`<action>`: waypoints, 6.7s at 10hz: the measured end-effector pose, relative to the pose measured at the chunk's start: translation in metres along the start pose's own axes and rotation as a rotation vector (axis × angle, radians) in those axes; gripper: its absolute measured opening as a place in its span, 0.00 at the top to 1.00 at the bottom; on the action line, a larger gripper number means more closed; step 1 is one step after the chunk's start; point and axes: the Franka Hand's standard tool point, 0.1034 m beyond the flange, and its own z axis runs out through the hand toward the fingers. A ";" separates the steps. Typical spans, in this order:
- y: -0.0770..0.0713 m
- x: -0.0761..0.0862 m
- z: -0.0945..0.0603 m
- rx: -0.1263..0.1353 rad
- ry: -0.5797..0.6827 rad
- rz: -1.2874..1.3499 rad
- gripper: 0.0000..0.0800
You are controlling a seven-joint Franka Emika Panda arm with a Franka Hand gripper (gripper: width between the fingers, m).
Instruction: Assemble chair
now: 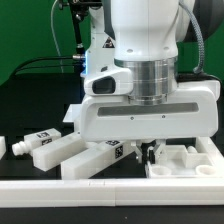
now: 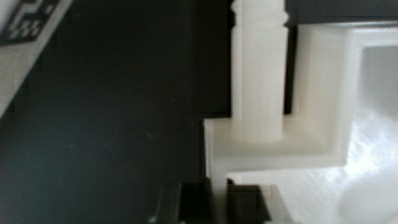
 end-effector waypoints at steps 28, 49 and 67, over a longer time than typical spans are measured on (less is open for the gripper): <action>0.074 -0.042 -0.050 -0.004 -0.144 0.093 0.19; 0.117 -0.132 -0.043 0.105 -1.057 0.145 0.19; 0.126 -0.185 -0.002 0.093 -1.074 0.181 0.51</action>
Offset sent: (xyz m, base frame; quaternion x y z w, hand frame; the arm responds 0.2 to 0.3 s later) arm 0.0000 0.0000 0.0000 0.0000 0.0000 0.0000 1.0000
